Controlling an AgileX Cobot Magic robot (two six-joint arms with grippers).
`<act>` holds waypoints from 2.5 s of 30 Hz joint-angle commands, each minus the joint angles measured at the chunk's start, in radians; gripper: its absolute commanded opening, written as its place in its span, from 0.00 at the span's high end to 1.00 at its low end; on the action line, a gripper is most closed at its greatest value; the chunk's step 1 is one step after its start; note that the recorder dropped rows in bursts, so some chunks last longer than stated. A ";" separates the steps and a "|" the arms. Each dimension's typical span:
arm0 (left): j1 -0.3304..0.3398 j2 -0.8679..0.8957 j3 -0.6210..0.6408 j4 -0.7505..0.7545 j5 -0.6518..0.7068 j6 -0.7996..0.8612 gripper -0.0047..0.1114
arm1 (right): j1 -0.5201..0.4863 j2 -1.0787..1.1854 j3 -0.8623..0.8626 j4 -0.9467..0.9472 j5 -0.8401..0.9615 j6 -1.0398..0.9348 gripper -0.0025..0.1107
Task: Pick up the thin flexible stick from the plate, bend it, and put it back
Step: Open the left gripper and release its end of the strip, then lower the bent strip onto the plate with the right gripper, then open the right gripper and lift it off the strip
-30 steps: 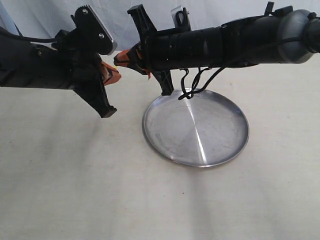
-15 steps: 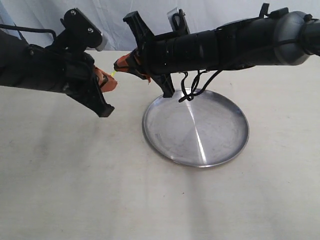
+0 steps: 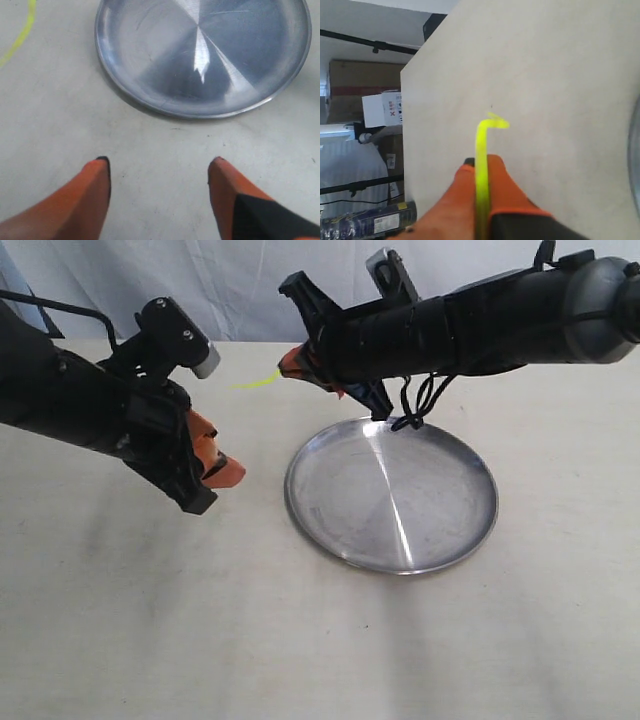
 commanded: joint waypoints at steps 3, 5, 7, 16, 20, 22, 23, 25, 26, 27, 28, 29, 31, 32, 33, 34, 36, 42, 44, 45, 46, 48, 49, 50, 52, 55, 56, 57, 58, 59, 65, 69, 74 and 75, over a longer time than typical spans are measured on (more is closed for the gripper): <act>0.002 0.002 0.003 0.064 -0.030 -0.078 0.47 | -0.100 -0.009 0.001 -0.154 0.012 0.054 0.98; 0.002 0.002 0.003 0.093 -0.051 -0.117 0.47 | -0.135 -0.009 0.001 -0.232 0.032 0.100 0.98; 0.002 0.002 0.003 0.122 -0.070 -0.162 0.47 | -0.167 -0.009 0.001 -0.309 0.081 0.141 0.98; 0.028 0.002 0.003 0.123 -0.084 -0.179 0.48 | -0.250 -0.022 0.001 -0.555 0.273 0.154 0.98; 0.028 0.002 0.003 0.104 -0.089 -0.179 0.48 | -0.252 -0.022 0.001 -0.618 0.294 0.154 0.98; 0.028 0.002 0.003 0.104 -0.089 -0.179 0.48 | -0.252 -0.022 0.001 -0.627 0.304 0.154 0.98; 0.028 0.002 0.003 0.104 -0.089 -0.179 0.48 | -0.252 -0.022 0.001 -0.627 0.310 0.154 0.98; 0.028 0.002 0.003 0.102 -0.089 -0.179 0.48 | -0.252 -0.022 0.001 -0.645 0.316 0.152 0.98; 0.028 0.002 0.003 0.102 -0.089 -0.179 0.48 | -0.252 -0.022 0.001 -0.662 0.316 0.152 0.98; 0.028 0.002 0.003 0.102 -0.089 -0.179 0.48 | -0.252 -0.022 0.001 -0.684 0.322 0.152 0.98; 0.028 0.002 0.003 0.102 -0.089 -0.179 0.48 | -0.252 -0.020 0.001 -0.706 0.335 0.152 0.98; 0.028 0.002 0.003 0.097 -0.092 -0.179 0.48 | -0.252 -0.013 0.001 -0.737 0.365 0.152 0.98; 0.028 0.002 0.003 0.083 -0.094 -0.179 0.48 | -0.252 0.002 0.001 -0.750 0.398 0.152 0.98; 0.028 0.002 0.003 0.083 -0.094 -0.179 0.48 | -0.252 0.006 0.001 -0.750 0.402 0.152 0.98; 0.028 0.002 0.003 0.083 -0.094 -0.179 0.48 | -0.252 0.011 0.001 -0.752 0.407 0.152 0.98; 0.028 0.002 0.003 0.083 -0.094 -0.179 0.48 | -0.252 0.012 0.001 -0.752 0.410 0.152 0.98; 0.028 0.002 0.003 0.083 -0.094 -0.179 0.48 | -0.250 0.017 0.001 -0.758 0.429 0.152 0.97; 0.028 0.002 0.003 0.083 -0.094 -0.179 0.48 | -0.250 0.027 0.001 -0.766 0.446 0.152 0.62; 0.028 0.002 0.003 0.083 -0.094 -0.179 0.48 | -0.250 0.027 0.001 -0.778 0.446 0.150 0.61; 0.028 0.002 0.003 0.083 -0.094 -0.179 0.48 | -0.250 0.027 0.001 -0.784 0.446 0.150 0.61; 0.028 0.002 0.003 0.083 -0.094 -0.179 0.48 | -0.250 0.027 0.001 -0.793 0.446 0.150 0.61; 0.028 0.002 0.003 0.083 -0.094 -0.179 0.48 | -0.250 0.027 0.001 -0.807 0.448 0.150 0.60; 0.028 0.002 0.003 0.083 -0.094 -0.179 0.48 | -0.250 0.027 0.001 -0.820 0.454 0.150 0.57; 0.028 0.002 0.003 0.083 -0.094 -0.179 0.48 | -0.250 0.027 0.001 -0.828 0.456 0.150 0.54; 0.028 0.002 0.003 0.083 -0.094 -0.179 0.48 | -0.250 0.027 0.001 -0.843 0.470 0.150 0.48; 0.028 0.002 0.003 0.083 -0.094 -0.179 0.48 | -0.250 0.025 0.001 -0.856 0.470 0.150 0.47; 0.028 0.002 0.003 0.083 -0.094 -0.179 0.48 | -0.250 0.025 0.001 -0.865 0.470 0.150 0.47; 0.028 0.002 0.003 0.083 -0.094 -0.179 0.48 | -0.250 0.025 0.001 -0.880 0.465 0.150 0.47; 0.028 0.002 0.003 0.083 -0.094 -0.179 0.48 | -0.250 0.025 0.001 -0.907 0.449 0.150 0.47; 0.028 0.002 0.003 0.083 -0.094 -0.179 0.48 | -0.250 0.025 0.001 -0.934 0.444 0.150 0.47; 0.028 0.002 0.003 0.078 -0.101 -0.179 0.48 | -0.250 0.022 0.001 -1.124 0.432 0.179 0.47; 0.028 0.002 0.003 0.077 -0.103 -0.179 0.48 | -0.250 -0.009 0.001 -1.231 0.367 0.256 0.47; 0.028 0.002 0.003 0.048 -0.135 -0.179 0.57 | -0.250 -0.110 0.001 -1.415 0.343 0.367 0.61; 0.028 0.002 0.003 0.027 -0.151 -0.179 0.62 | -0.250 -0.130 0.001 -1.439 0.355 0.367 0.70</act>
